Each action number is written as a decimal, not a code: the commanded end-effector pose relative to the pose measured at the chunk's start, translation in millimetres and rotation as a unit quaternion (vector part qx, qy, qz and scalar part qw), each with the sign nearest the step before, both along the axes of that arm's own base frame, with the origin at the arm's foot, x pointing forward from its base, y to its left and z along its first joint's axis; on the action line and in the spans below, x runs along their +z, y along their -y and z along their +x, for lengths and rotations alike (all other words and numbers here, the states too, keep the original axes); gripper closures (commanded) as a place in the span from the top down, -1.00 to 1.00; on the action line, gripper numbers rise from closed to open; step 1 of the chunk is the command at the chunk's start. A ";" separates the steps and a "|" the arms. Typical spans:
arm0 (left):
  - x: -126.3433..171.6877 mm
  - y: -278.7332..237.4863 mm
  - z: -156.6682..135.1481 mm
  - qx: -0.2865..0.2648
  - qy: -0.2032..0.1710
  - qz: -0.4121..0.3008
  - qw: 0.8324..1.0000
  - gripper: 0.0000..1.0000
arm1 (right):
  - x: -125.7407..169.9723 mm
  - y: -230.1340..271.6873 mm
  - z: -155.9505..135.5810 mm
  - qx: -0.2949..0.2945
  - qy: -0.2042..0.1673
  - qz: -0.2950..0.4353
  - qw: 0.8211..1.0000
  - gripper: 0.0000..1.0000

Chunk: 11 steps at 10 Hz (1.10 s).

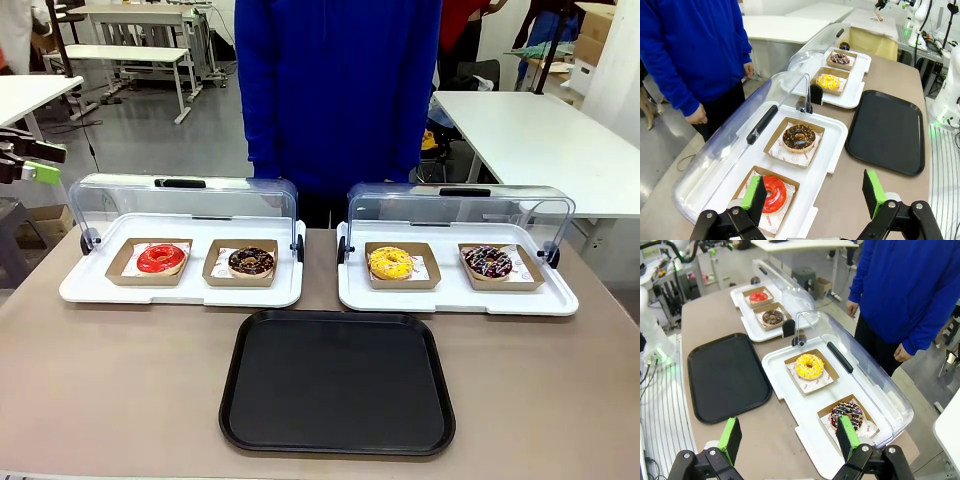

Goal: Move the first donut from the left to the tray.
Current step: Pick up the Paper togo box containing the Donut indicated by the person and place it on the Handle tray.

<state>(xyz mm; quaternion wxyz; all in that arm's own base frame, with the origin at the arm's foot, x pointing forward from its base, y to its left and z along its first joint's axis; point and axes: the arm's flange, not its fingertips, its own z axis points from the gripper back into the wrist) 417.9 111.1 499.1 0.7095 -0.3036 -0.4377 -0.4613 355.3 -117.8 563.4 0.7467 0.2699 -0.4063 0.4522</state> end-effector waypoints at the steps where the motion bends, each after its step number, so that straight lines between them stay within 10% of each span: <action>1: 0.2 0.0 0.4 -0.003 0.002 -0.003 1.000 1.00 | 0.6 -0.2 2.7 0.007 0.014 0.005 1.000 1.00; 11: 0.2 0.0 0.4 -0.003 0.002 -0.003 1.000 1.00 | 0.6 -0.2 2.7 0.007 0.014 0.005 1.000 1.00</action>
